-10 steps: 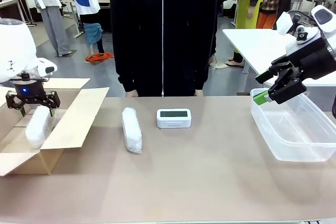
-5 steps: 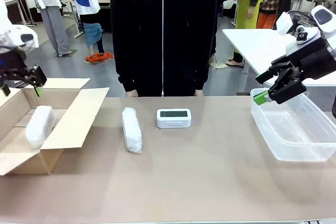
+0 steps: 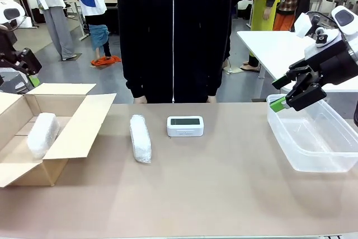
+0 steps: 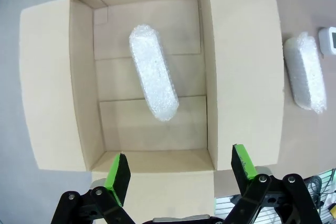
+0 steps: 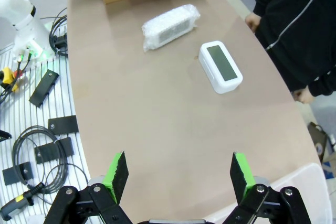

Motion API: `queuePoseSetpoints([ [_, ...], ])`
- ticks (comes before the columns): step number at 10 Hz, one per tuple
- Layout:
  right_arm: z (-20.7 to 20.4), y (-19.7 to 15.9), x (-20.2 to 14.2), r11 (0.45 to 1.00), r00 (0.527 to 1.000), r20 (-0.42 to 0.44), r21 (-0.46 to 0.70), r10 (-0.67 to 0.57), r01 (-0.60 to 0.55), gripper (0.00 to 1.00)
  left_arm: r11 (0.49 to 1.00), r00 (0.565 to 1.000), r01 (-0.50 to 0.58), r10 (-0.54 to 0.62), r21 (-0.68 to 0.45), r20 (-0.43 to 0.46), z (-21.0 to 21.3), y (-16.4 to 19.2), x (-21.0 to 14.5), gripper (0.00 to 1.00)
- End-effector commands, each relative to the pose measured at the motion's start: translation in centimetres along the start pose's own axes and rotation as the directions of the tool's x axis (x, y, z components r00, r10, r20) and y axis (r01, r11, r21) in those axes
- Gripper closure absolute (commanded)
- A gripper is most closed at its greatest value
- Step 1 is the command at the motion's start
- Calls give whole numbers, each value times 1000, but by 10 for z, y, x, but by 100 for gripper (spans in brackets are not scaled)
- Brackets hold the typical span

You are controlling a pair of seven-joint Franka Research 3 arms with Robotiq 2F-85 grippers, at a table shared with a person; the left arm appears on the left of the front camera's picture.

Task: Separate and place wrapped and unwrapped clocks.
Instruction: If the picked Digital clock is wrapped, place it in the Package Box ; if not, place it in the Organizing box, then pick up the Digital clock indicated by the person.

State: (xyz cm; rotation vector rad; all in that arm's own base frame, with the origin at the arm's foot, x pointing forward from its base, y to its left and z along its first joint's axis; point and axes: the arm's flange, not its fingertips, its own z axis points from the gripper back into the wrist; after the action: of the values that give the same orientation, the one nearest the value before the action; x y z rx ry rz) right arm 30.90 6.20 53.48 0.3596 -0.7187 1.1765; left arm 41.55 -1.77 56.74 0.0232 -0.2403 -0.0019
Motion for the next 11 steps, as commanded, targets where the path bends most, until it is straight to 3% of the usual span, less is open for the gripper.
queuePoseSetpoints([
  [1,-3,-3,0,1000,1000,29,24,10,-11,0,999,1000,21,-20,-45,6,-12,-2,-4,0],
  [2,-3,-3,0,1000,1000,29,24,10,-11,0,1000,1000,0,0,0,0,0,0,0,0],
  [11,-3,-3,0,1000,1000,29,24,10,-11,0,1000,1000,0,0,0,0,0,0,0,0],
])
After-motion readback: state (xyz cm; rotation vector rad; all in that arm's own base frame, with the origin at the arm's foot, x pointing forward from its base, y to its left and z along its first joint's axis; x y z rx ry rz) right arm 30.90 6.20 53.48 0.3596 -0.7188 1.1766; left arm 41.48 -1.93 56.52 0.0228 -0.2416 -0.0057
